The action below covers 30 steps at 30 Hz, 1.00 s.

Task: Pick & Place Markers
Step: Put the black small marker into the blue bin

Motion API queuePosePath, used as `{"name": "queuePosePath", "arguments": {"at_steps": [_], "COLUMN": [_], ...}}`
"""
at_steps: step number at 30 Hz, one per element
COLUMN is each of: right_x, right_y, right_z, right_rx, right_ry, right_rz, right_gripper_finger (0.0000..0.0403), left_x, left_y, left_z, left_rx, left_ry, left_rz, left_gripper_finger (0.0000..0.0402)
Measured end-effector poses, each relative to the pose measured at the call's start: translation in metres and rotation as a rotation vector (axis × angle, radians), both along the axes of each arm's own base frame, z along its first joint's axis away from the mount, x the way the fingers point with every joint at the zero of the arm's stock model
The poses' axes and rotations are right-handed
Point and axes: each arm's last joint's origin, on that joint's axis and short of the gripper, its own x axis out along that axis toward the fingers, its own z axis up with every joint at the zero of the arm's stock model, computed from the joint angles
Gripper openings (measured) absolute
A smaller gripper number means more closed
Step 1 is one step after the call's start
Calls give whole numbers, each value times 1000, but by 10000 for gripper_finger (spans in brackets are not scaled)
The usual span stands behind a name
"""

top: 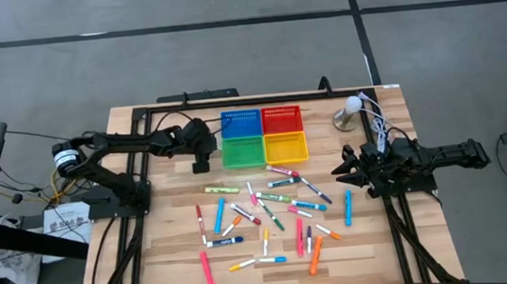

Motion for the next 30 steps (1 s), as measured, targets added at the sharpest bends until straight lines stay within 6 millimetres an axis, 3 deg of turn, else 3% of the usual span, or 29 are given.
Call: {"name": "queuePosePath", "arguments": {"at_steps": [10, 14, 19, 30], "right_x": [0, 0, 0, 0], "right_y": [0, 0, 0, 0], "right_z": [0, 0, 0, 0], "right_rx": [1, 1, 16, 44], "right_ry": [0, 0, 4, 11], "right_rz": [0, 0, 0, 5], "right_gripper_finger": [120, 120, 120, 120], "left_x": [-4, -5, 6, 18], "left_y": [15, 21, 27, 35], "left_z": [2, -5, -20, -24], "left_rx": [1, -40, -55, -70], "left_ry": [-45, -36, 23, 30], "left_rz": [-43, -41, -49, -38], "left_gripper_finger": [163, 163, 163, 163]}}
